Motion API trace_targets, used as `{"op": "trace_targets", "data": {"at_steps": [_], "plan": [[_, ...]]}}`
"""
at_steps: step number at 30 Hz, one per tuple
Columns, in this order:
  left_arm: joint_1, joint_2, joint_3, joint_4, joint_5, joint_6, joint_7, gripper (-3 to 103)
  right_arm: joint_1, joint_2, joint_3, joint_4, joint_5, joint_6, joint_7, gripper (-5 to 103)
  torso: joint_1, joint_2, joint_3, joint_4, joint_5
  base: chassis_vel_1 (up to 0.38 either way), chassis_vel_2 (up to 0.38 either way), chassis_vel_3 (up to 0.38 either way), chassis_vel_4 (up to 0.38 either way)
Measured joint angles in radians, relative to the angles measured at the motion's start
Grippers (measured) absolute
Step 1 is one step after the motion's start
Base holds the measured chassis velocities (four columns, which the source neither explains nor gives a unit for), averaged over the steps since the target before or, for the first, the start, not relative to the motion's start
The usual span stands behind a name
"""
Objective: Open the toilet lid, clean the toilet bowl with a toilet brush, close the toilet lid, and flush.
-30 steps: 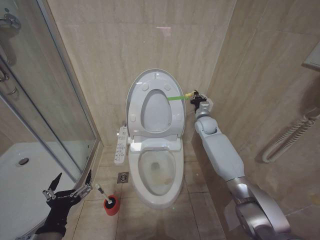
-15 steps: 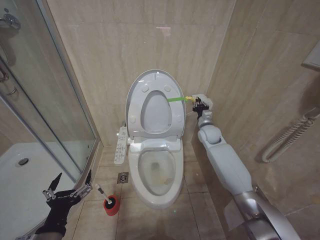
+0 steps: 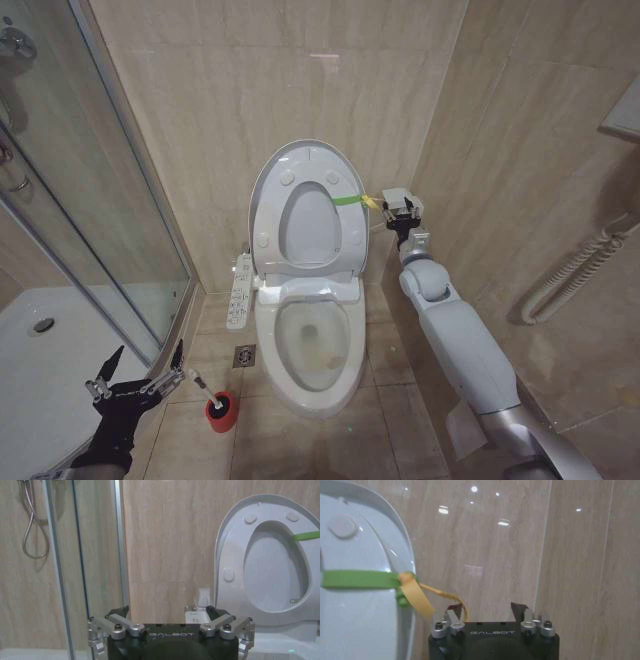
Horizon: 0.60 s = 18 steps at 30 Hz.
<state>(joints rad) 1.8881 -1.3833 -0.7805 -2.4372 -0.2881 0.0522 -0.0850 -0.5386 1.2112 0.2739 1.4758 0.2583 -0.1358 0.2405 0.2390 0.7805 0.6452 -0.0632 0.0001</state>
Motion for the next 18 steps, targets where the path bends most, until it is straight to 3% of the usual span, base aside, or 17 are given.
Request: {"op": "trace_targets", "data": {"at_steps": [2,3,9,10,18], "plan": [[0.000,0.000,0.000,0.000,0.000,0.000,0.000,100,-0.008,-0.003,-0.003,0.028,0.005,-0.010,0.002,51,0.000,0.000,0.000,0.0001,-0.0001,0.000,0.000,0.000,0.000],[0.000,0.000,0.000,0.000,0.000,0.000,0.000,100,-0.011,-0.005,-0.003,0.037,0.007,-0.013,0.002,79,0.000,0.000,0.000,0.0001,-0.0001,0.000,0.000,0.000,0.000],[0.000,0.000,0.000,0.000,0.000,0.000,0.000,100,-0.034,-0.020,-0.002,0.072,0.009,-0.018,0.003,79,0.000,0.000,0.000,0.0002,-0.0001,0.000,0.000,0.000,0.000],[0.000,0.000,0.000,0.000,0.000,0.000,0.000,100,-0.041,-0.024,0.002,0.080,0.009,-0.018,0.003,88,0.000,0.000,0.000,0.0002,-0.0001,0.000,0.000,0.000,0.000],[0.000,0.000,0.000,0.000,0.000,0.000,0.000,100,-0.067,-0.037,0.038,0.132,0.028,-0.025,0.006,88,0.000,0.000,0.000,0.0003,-0.0001,0.000,0.000,0.000,0.000]]}}
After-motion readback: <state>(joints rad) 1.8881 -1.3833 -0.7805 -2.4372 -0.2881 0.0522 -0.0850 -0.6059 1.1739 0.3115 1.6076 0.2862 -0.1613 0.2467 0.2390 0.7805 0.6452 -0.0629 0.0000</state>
